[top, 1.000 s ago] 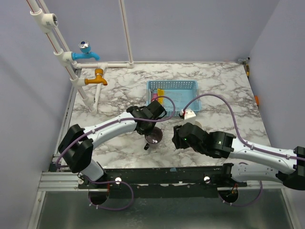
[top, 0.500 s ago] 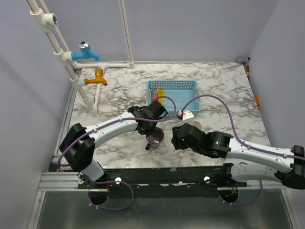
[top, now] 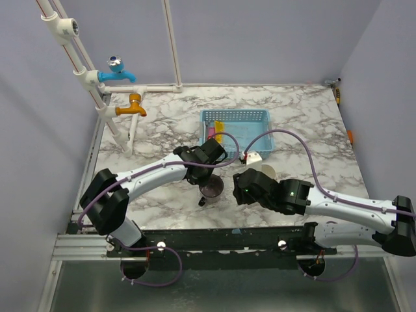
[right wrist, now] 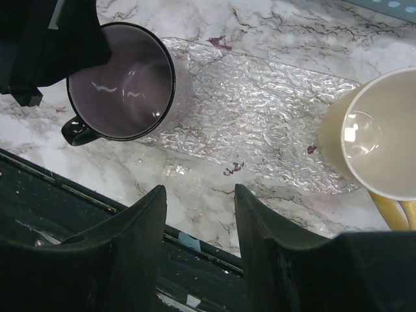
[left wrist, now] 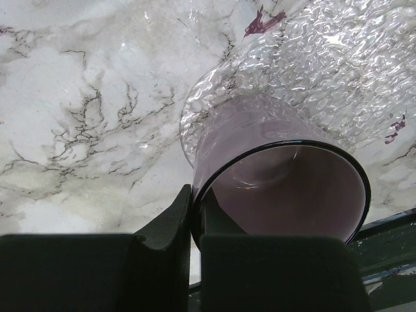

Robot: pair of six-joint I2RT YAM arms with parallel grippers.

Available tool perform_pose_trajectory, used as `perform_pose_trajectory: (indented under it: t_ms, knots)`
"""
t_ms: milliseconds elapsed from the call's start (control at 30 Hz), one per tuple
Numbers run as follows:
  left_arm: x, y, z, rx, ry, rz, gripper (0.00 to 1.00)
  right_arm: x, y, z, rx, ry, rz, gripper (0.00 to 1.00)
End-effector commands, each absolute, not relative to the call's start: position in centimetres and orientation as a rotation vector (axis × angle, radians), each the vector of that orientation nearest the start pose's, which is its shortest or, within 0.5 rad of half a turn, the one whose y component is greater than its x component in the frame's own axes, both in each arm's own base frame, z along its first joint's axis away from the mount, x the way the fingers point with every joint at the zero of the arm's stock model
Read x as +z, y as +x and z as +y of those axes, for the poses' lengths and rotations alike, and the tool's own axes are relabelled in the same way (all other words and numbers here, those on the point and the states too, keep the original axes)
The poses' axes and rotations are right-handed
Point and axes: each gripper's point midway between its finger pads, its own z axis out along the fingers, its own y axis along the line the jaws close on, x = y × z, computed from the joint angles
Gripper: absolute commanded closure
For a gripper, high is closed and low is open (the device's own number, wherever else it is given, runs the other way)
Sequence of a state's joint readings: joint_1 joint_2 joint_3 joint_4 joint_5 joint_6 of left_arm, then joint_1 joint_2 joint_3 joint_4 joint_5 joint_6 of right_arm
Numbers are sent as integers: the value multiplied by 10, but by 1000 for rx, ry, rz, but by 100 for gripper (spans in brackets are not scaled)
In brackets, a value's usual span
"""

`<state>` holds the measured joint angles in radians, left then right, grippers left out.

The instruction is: Prepare toiletry sets of a toothbrush and toothpaste on the tray

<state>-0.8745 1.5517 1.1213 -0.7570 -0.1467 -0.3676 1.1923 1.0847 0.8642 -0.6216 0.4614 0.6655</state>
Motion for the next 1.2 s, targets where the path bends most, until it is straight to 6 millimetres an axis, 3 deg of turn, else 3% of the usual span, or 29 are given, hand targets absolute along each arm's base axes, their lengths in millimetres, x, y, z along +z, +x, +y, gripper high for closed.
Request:
perform_pose_trajectory:
  t_ms: [0,233,600,967,1167]
  knots:
    - [88,210,-241,-182,642,2651,100,148,155,252,404,-406,2306,50]
    - [92,211,-234,-153,630,2637,93,148,155,254,400,-405,2312,49]
    - [104,213,-231,-150,613,2607,66,159,161,260,387,-377,2302,49]
    - [166,218,-222,-197,521,2476,45,187,187,259,281,-282,2240,49]
    - [201,217,-205,-211,464,2388,34,207,218,255,237,-265,2203,49]
